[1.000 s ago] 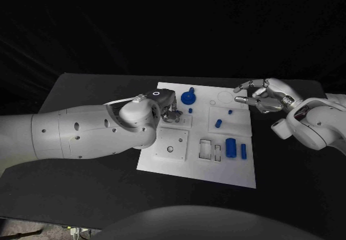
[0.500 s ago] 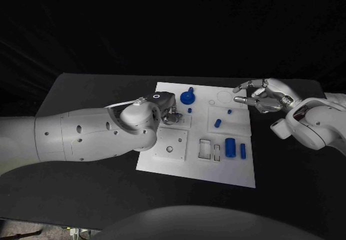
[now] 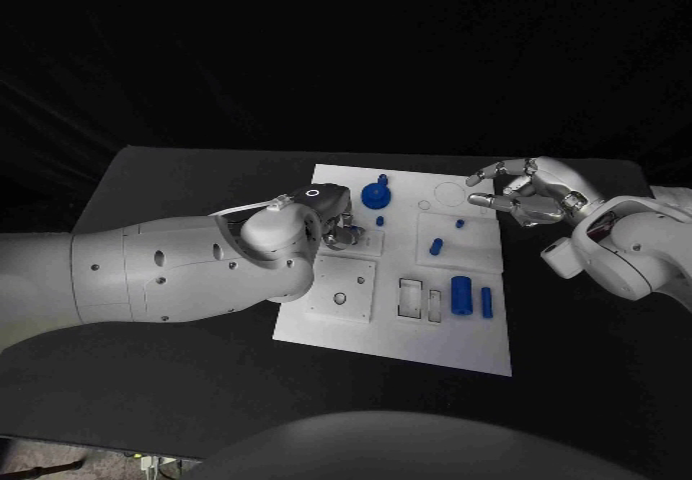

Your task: Assemble the parts on the task board

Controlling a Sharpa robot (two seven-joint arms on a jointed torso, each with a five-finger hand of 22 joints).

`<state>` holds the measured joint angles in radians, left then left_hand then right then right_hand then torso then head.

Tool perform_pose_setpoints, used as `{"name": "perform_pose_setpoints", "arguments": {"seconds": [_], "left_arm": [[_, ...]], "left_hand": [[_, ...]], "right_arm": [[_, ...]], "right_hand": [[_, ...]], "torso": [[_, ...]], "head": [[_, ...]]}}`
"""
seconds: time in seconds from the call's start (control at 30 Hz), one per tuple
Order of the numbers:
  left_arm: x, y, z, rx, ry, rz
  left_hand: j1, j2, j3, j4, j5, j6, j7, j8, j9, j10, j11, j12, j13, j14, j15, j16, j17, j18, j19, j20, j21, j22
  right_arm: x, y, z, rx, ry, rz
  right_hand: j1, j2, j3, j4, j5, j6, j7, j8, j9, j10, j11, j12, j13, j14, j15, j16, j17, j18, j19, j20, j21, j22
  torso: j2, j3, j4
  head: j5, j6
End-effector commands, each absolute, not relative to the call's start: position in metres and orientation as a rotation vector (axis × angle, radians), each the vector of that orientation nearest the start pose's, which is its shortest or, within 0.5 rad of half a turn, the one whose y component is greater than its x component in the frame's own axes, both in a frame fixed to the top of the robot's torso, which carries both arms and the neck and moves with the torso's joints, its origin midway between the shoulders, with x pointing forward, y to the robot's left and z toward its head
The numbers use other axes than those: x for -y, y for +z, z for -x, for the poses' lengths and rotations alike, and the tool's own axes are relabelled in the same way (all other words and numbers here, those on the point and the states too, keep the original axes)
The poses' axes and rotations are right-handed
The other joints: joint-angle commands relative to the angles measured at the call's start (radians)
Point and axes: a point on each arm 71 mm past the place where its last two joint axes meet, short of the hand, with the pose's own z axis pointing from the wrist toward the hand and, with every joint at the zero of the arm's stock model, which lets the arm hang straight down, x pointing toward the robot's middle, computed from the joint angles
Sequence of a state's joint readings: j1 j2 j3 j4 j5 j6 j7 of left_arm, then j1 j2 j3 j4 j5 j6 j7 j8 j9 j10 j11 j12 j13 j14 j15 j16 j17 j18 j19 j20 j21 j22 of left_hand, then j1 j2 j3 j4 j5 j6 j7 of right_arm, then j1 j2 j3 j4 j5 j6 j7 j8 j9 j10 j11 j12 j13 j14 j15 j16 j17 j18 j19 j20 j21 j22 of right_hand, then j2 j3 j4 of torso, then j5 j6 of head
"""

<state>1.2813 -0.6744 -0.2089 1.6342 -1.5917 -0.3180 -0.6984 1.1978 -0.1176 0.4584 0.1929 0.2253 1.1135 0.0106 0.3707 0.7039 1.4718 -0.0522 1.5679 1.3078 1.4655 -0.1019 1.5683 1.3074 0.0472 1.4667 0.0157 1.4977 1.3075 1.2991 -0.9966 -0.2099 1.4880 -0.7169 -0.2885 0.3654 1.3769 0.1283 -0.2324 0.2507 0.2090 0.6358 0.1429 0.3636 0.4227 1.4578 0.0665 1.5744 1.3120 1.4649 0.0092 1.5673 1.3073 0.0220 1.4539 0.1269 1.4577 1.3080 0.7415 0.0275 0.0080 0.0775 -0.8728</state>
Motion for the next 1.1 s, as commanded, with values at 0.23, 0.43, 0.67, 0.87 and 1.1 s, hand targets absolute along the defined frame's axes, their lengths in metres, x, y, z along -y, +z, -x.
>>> {"name": "perform_pose_setpoints", "arguments": {"seconds": [0.23, 0.43, 0.67, 0.87, 1.1], "left_arm": [[-0.1273, -0.2051, -0.4558, -1.802, -0.201, -0.051], [-0.1244, -0.2056, -0.4551, -1.81, -0.219, -0.051], [-0.1243, -0.2065, -0.4548, -1.819, -0.22, -0.047], [-0.1277, -0.2076, -0.4555, -1.828, -0.187, -0.047], [-0.1289, -0.2082, -0.4552, -1.833, -0.174, -0.05]], "left_hand": [[-0.003, -0.005, 0.006, 0.005, -0.004, 0.019, -0.012, -0.005, 0.0, 0.099, -0.014, 0.003, 0.263, 0.105, -0.007, 0.002, 0.263, -0.02, 0.029, -0.009, 0.0, 0.184], [-0.003, -0.005, 0.006, 0.006, -0.005, 0.019, -0.012, -0.005, 0.0, 0.099, -0.014, 0.003, 0.263, 0.105, -0.007, 0.002, 0.263, -0.02, 0.029, -0.009, 0.0, 0.184], [-0.006, -0.005, 0.008, 0.011, -0.005, 0.027, -0.013, -0.004, 0.002, 0.099, -0.015, 0.003, 0.263, 0.105, -0.007, 0.002, 0.263, -0.02, 0.03, -0.009, 0.0, 0.185], [-0.016, -0.01, 0.009, 0.026, -0.003, 0.063, -0.025, 0.018, 0.03, 0.099, -0.024, 0.003, 0.263, 0.105, -0.014, 0.002, 0.263, -0.02, 0.033, -0.015, 0.0, 0.187], [-0.019, -0.011, 0.01, 0.032, -0.001, 0.073, -0.03, 0.029, 0.047, 0.099, -0.028, 0.003, 0.263, 0.105, -0.018, 0.002, 0.263, -0.02, 0.034, -0.018, 0.0, 0.188]], "right_arm": [[0.2816, -0.1869, -0.4761, -1.648, 1.128, -0.327], [0.2814, -0.1872, -0.4761, -1.649, 1.128, -0.327], [0.2821, -0.1873, -0.4759, -1.65, 1.127, -0.329], [0.2824, -0.1874, -0.4758, -1.651, 1.126, -0.329], [0.2828, -0.1876, -0.4759, -1.651, 1.125, -0.33]], "right_hand": [[0.014, 0.002, 0.002, -0.007, 0.007, -0.002, 0.001, -0.003, -0.002, 0.113, -0.001, -0.004, 0.259, 0.106, 0.006, 0.003, 0.263, 0.016, -0.009, 0.001, -0.005, 0.213], [0.018, 0.004, 0.003, -0.009, 0.01, -0.002, 0.002, -0.003, -0.002, 0.113, -0.001, -0.004, 0.259, 0.106, 0.006, 0.003, 0.263, 0.015, -0.008, 0.001, -0.005, 0.213], [0.019, 0.004, 0.003, -0.01, 0.012, -0.002, 0.002, -0.003, -0.003, 0.113, -0.001, -0.004, 0.259, 0.106, 0.006, 0.003, 0.263, 0.016, -0.008, 0.001, -0.005, 0.213], [0.024, 0.006, 0.004, -0.012, 0.016, -0.001, 0.002, -0.002, -0.003, 0.113, -0.001, -0.004, 0.259, 0.106, 0.006, 0.003, 0.263, 0.016, -0.008, 0.001, -0.005, 0.213], [0.025, 0.007, 0.004, -0.013, 0.017, -0.001, 0.002, -0.002, -0.003, 0.113, -0.001, -0.004, 0.259, 0.106, 0.007, 0.003, 0.263, 0.016, -0.008, 0.001, -0.005, 0.213]], "torso": [[0.0, 0.0003, -0.0006], [0.0, 0.0003, -0.0008], [0.0, 0.0005, -0.0007], [-0.001, 0.0005, -0.0004], [-0.001, 0.0002, 0.0002]], "head": [[0.002, 0.0], [0.003, 0.0], [0.001, 0.0], [0.001, 0.0], [0.004, 0.0]]}}
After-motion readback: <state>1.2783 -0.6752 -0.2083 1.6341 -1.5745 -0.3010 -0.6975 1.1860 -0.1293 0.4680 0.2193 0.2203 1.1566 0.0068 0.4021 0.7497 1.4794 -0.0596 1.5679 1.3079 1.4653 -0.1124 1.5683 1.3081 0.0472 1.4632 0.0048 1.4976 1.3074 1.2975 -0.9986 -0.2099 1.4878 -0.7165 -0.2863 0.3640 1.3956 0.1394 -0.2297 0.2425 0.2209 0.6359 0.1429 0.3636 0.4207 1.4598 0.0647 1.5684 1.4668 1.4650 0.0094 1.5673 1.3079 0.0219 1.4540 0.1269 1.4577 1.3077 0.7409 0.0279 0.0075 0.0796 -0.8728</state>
